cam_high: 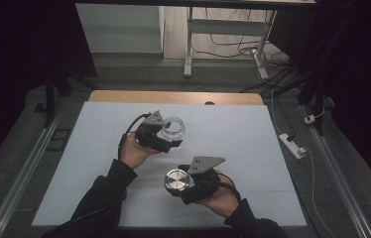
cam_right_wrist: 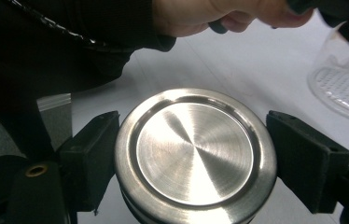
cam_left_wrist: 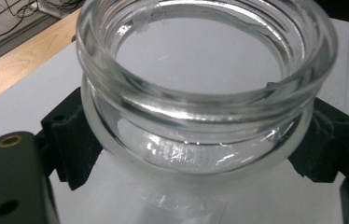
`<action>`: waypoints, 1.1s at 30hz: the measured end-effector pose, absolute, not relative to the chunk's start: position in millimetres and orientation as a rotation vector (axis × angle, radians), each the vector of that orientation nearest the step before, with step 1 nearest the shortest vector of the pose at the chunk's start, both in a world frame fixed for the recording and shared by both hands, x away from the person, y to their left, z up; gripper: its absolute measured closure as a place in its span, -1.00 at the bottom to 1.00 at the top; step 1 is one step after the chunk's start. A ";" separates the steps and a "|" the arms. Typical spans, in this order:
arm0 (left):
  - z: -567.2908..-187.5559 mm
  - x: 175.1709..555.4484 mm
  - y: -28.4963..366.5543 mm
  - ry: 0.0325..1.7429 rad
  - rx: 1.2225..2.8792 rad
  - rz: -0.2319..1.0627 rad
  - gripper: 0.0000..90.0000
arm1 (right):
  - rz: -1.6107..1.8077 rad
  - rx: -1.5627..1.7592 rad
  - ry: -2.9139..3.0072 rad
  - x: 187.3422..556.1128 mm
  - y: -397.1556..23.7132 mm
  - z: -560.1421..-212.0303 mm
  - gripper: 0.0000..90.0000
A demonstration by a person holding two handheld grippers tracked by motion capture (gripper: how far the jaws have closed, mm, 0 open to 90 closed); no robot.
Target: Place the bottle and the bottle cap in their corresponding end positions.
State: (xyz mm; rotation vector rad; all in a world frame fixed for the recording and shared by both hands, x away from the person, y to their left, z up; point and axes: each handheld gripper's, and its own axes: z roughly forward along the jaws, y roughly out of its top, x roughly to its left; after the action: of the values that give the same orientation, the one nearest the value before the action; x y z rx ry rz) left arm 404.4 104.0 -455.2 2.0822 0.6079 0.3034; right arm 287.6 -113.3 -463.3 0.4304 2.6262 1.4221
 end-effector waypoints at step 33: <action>-493.3 435.5 96.2 0.690 2.070 0.319 -0.65 | 1.327 0.483 2.626 314.2 -106.7 -511.4 -0.56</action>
State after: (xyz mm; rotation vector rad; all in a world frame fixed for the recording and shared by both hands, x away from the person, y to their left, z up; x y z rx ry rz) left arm 435.5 96.2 -493.3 2.0698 0.6903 0.3195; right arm 314.2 -106.7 -511.4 0.4832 2.6261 1.3272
